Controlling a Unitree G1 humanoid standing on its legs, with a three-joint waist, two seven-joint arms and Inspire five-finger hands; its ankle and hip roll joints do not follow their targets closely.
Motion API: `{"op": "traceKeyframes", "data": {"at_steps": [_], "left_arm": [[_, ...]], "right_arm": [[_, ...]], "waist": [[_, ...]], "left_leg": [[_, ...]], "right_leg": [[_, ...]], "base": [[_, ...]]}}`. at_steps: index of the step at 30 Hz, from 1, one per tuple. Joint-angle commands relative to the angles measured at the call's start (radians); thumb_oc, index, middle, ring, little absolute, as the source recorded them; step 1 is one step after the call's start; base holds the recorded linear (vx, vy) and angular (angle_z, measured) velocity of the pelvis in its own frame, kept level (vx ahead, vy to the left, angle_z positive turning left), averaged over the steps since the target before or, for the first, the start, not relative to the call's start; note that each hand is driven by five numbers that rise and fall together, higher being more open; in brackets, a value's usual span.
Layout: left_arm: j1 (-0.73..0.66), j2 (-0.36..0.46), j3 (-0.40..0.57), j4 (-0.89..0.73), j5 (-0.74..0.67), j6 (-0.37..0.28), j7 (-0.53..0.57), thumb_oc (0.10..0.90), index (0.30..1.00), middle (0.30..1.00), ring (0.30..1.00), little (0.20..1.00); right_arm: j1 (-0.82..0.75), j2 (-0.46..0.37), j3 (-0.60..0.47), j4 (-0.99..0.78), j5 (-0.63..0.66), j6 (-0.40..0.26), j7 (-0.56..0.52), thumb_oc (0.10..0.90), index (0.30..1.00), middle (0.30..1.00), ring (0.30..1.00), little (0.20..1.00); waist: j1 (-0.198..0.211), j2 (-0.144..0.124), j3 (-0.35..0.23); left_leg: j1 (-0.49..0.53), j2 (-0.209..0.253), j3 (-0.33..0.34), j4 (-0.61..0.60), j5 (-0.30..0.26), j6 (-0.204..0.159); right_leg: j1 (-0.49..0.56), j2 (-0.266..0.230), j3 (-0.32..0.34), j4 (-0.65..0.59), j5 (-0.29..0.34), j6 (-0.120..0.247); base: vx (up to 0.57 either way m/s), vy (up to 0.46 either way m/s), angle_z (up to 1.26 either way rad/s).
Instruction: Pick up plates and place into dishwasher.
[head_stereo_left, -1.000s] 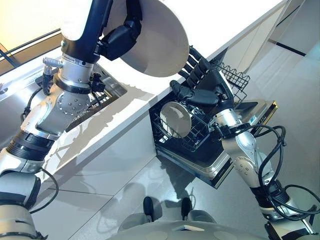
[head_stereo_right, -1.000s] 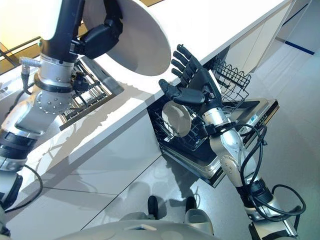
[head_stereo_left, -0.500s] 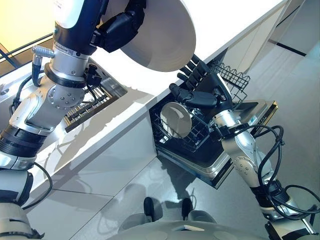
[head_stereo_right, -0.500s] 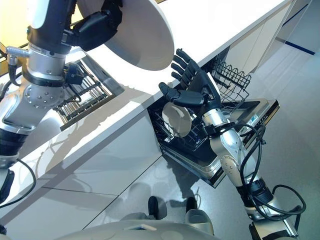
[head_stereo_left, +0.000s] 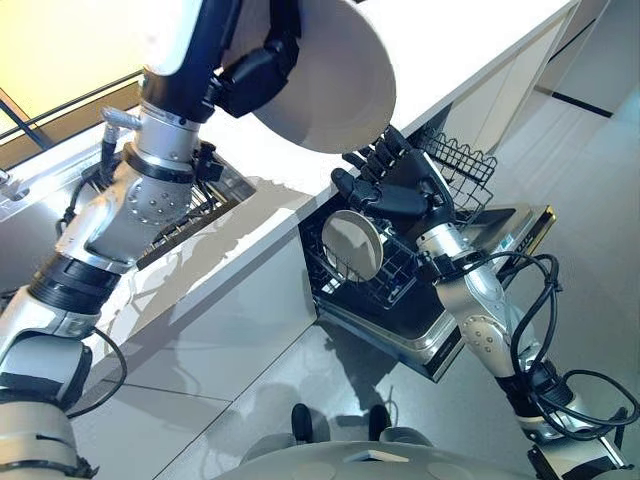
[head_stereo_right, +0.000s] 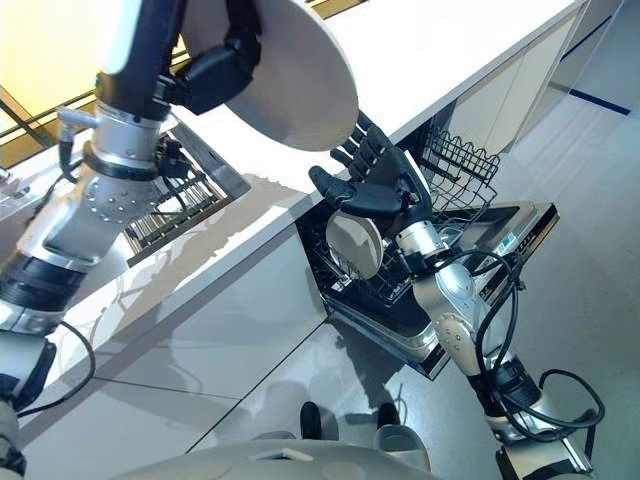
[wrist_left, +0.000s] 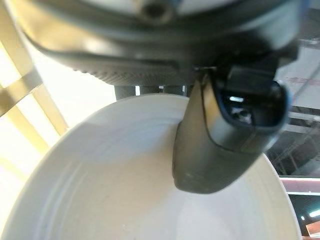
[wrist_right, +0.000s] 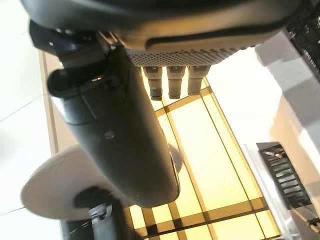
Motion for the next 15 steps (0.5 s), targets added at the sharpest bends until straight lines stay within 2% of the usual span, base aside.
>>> {"op": "traceKeyframes", "data": {"at_steps": [1, 4, 12, 15], "left_arm": [[-0.054, -0.018, 0.026, 0.113, -0.006, -0.062, 0.075, 0.1, 0.3, 0.3, 0.3, 0.2], [-0.03, -0.058, 0.016, 0.147, -0.003, -0.092, 0.077, 0.1, 0.3, 0.3, 0.3, 0.2], [0.006, -0.143, -0.003, 0.164, 0.021, -0.105, 0.091, 0.1, 0.3, 0.3, 0.3, 0.2], [0.032, -0.167, 0.004, 0.176, 0.01, -0.134, 0.1, 0.1, 0.3, 0.3, 0.3, 0.2]], "right_arm": [[-0.137, 0.063, -0.011, -0.101, 0.029, -0.131, 0.043, 0.8, 0.9, 0.9, 0.9, 0.9], [-0.142, 0.073, -0.007, -0.094, 0.033, -0.13, 0.043, 0.8, 0.9, 0.9, 0.9, 0.9], [-0.137, 0.1, -0.003, -0.077, 0.003, -0.165, 0.022, 0.8, 0.9, 0.9, 0.9, 0.9], [-0.128, 0.102, -0.013, -0.075, 0.002, -0.17, 0.02, 0.8, 0.9, 0.9, 0.9, 0.9]], "waist": [[0.003, -0.049, -0.098], [0.002, -0.053, -0.097], [0.003, -0.064, -0.096], [0.0, -0.068, -0.094]], "left_leg": [[0.031, -0.021, -0.009, 0.002, -0.101, -0.037], [0.032, -0.019, -0.005, 0.002, -0.102, -0.036], [0.036, -0.015, 0.0, 0.002, -0.103, -0.036], [0.04, -0.014, 0.004, 0.002, -0.106, -0.036]], "right_leg": [[0.024, -0.039, -0.034, 0.004, -0.015, 0.079], [0.025, -0.039, -0.032, 0.004, -0.016, 0.077], [0.029, -0.039, -0.034, 0.004, -0.017, 0.076], [0.03, -0.037, -0.03, 0.004, -0.018, 0.074]], "base": [[0.0, 0.0, 0.0], [0.0, 0.0, 0.0], [0.0, 0.0, 0.0], [0.0, 0.0, 0.0]]}}
